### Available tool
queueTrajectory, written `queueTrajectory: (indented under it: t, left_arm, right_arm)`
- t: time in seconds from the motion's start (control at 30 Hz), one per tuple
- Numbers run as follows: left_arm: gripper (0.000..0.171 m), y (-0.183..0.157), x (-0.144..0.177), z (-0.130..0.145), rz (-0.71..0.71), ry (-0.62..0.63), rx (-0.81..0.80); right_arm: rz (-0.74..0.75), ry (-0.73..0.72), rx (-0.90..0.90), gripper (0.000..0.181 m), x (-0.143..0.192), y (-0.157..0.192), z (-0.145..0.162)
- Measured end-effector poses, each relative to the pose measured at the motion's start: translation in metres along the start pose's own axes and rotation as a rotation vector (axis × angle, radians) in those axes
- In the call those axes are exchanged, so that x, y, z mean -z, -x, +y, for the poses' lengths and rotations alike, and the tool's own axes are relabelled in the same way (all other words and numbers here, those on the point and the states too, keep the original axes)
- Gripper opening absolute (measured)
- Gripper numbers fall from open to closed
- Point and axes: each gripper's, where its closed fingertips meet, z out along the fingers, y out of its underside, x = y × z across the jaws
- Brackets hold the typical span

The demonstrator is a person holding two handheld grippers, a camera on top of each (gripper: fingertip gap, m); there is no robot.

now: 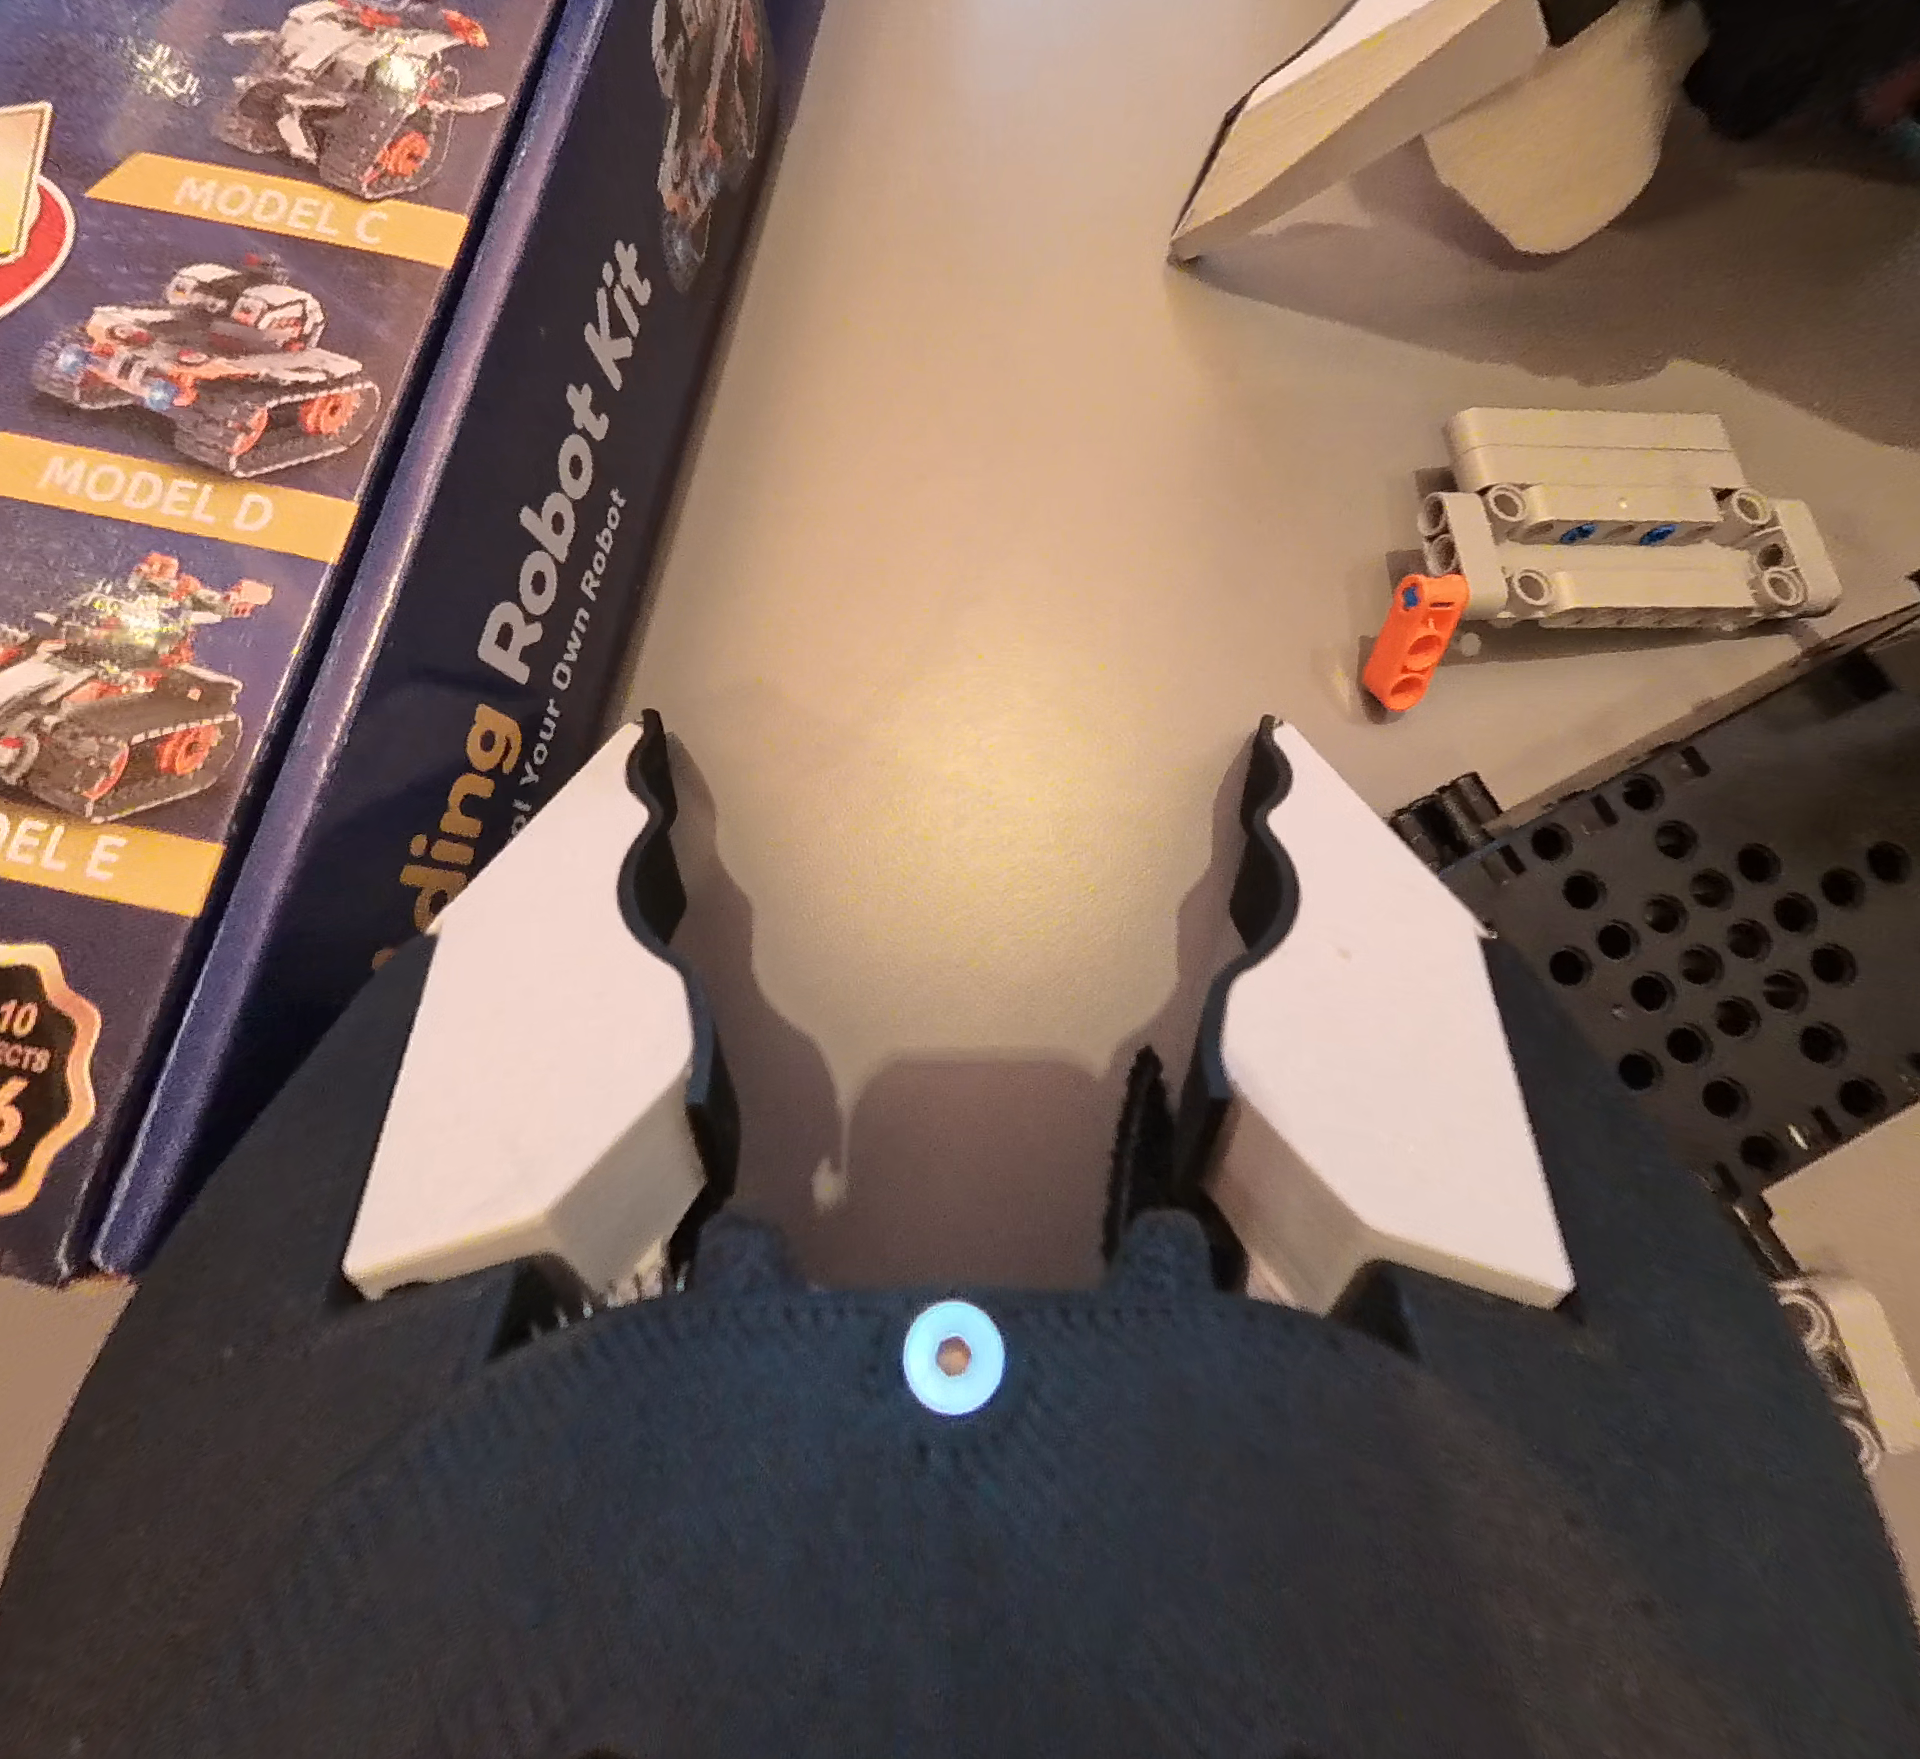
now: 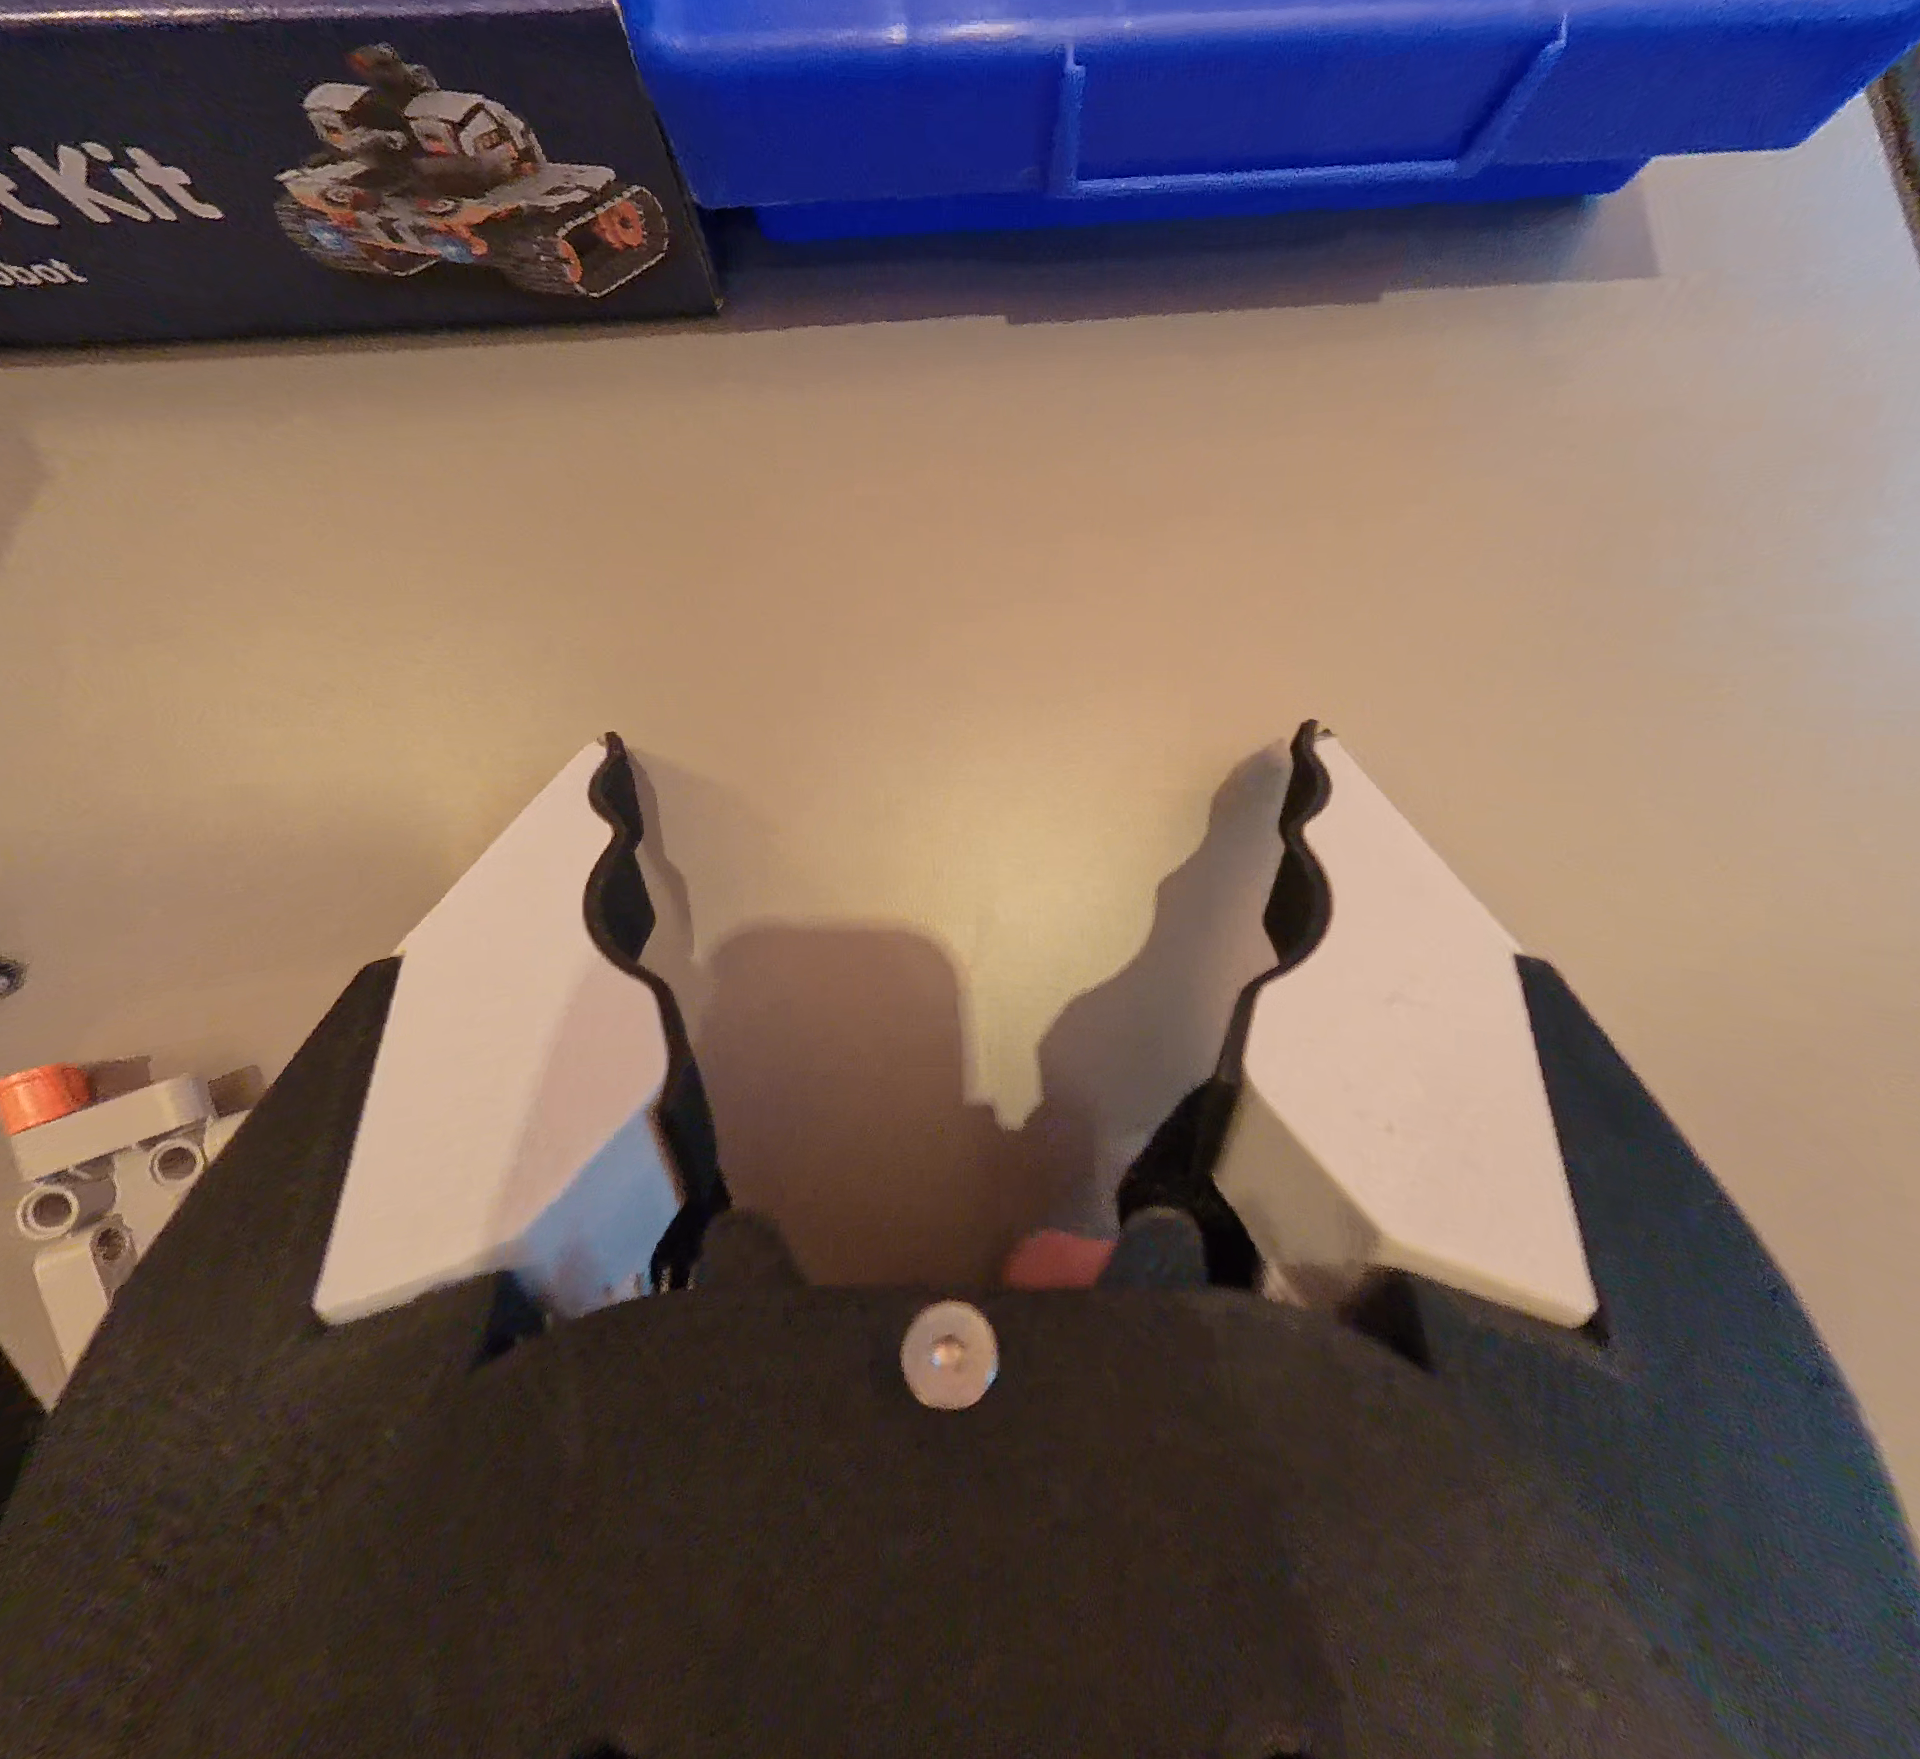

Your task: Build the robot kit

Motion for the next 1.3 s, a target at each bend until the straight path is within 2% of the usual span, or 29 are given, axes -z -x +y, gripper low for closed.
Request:
queueTrajectory:
  t: [0.03, 0.07, 0.13, 0.23, 0.33, 0.4, 0.5, 0.57, 0.67, 0.77, 1.2, 1.3]
  left_arm:
    - [0.108, 0.000, 0.000, 0.000, 0.001, 0.002, 0.003]
    - [0.108, -0.001, -0.001, 0.000, 0.006, 0.004, 0.006]
    - [0.109, -0.002, -0.001, 0.000, 0.010, 0.009, 0.014]
    - [0.110, -0.003, -0.002, 0.001, 0.014, 0.013, 0.022]
    - [0.111, -0.003, -0.002, 0.001, 0.012, 0.013, 0.025]
    - [0.111, -0.003, -0.002, 0.001, 0.011, 0.014, 0.026]
    - [0.111, -0.003, -0.002, 0.000, 0.013, 0.012, 0.025]
    - [0.111, -0.003, -0.002, 0.000, 0.012, 0.012, 0.026]
    - [0.112, -0.003, -0.003, 0.000, 0.011, 0.012, 0.026]
    - [0.112, -0.003, -0.003, 0.000, 0.011, 0.010, 0.028]
    - [0.113, -0.004, -0.004, -0.001, 0.001, 0.008, 0.035]
    - [0.113, -0.004, -0.005, -0.002, -0.001, 0.008, 0.037]
  right_arm:
    - [0.001, 0.007, -0.001, 0.119, 0.002, 0.000, 0.001]
    - [-0.031, 0.020, -0.011, 0.108, 0.003, 0.004, 0.003]
    - [-0.043, 0.011, -0.016, 0.103, 0.002, 0.003, 0.003]
    - [-0.027, 0.010, -0.035, 0.111, 0.001, -0.004, 0.003]
    - [0.010, -0.004, -0.024, 0.132, 0.000, -0.014, 0.003]
    - [0.013, -0.004, -0.035, 0.125, 0.003, -0.010, 0.006]
    - [0.037, -0.032, -0.004, 0.126, 0.012, -0.009, 0.010]
    - [-0.025, -0.041, 0.035, 0.110, 0.014, 0.001, 0.011]
    - [-0.055, -0.003, -0.011, 0.124, 0.011, -0.003, 0.016]
    - [-0.063, 0.025, 0.001, 0.147, 0.007, -0.002, 0.018]
    - [-0.057, 0.025, -0.006, 0.147, 0.008, -0.002, 0.018]
    - [-0.046, 0.030, -0.013, 0.156, 0.006, -0.005, 0.019]
